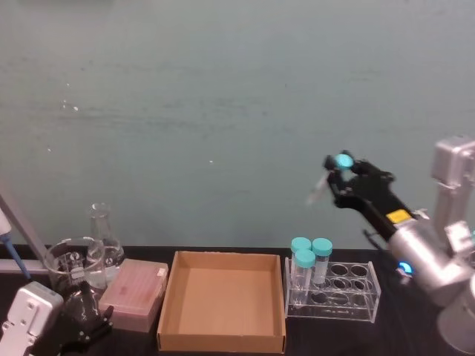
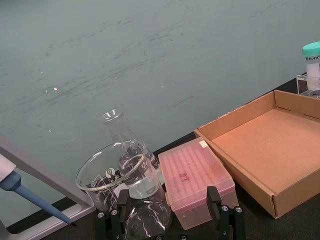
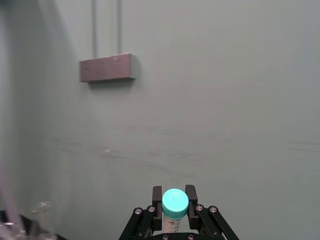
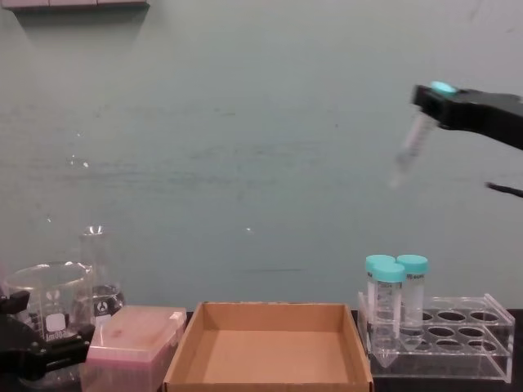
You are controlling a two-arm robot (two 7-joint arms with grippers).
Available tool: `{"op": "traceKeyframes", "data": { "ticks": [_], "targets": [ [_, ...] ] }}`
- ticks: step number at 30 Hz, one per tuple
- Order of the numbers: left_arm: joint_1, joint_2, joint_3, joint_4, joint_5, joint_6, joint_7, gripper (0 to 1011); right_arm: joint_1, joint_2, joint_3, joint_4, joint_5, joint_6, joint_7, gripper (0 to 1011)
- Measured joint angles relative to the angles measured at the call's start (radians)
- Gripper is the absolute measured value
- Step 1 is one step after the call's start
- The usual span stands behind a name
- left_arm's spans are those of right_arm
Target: Use the right hand to move the test tube from the test tube rack into the box.
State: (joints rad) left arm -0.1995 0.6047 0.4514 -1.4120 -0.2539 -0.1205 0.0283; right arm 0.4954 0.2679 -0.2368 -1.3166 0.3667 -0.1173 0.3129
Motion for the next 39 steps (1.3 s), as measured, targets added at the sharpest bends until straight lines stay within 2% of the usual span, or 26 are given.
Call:
{"op": "traceKeyframes", "data": {
  "ticks": [5,12,15,22,28,39],
  "targets": [
    [0.0,0.0,0.0,0.0,0.0,0.0,0.0,1000,0.034,-0.049,-0.04,0.032,-0.014,0.031,0.014,278],
    [0.0,0.0,0.0,0.0,0.0,0.0,0.0,1000,0.078,-0.125,-0.109,0.108,-0.047,0.103,0.01,278],
    [0.0,0.0,0.0,0.0,0.0,0.0,0.0,1000,0.094,-0.153,-0.127,0.144,-0.059,0.134,-0.004,278],
    [0.0,0.0,0.0,0.0,0.0,0.0,0.0,1000,0.131,-0.203,-0.158,0.232,-0.097,0.166,-0.03,278],
    [0.0,0.0,0.0,0.0,0.0,0.0,0.0,1000,0.158,-0.233,-0.168,0.297,-0.121,0.201,-0.049,278],
    [0.0,0.0,0.0,0.0,0.0,0.0,0.0,1000,0.153,-0.227,-0.166,0.283,-0.117,0.195,-0.047,279]
  ]
}}
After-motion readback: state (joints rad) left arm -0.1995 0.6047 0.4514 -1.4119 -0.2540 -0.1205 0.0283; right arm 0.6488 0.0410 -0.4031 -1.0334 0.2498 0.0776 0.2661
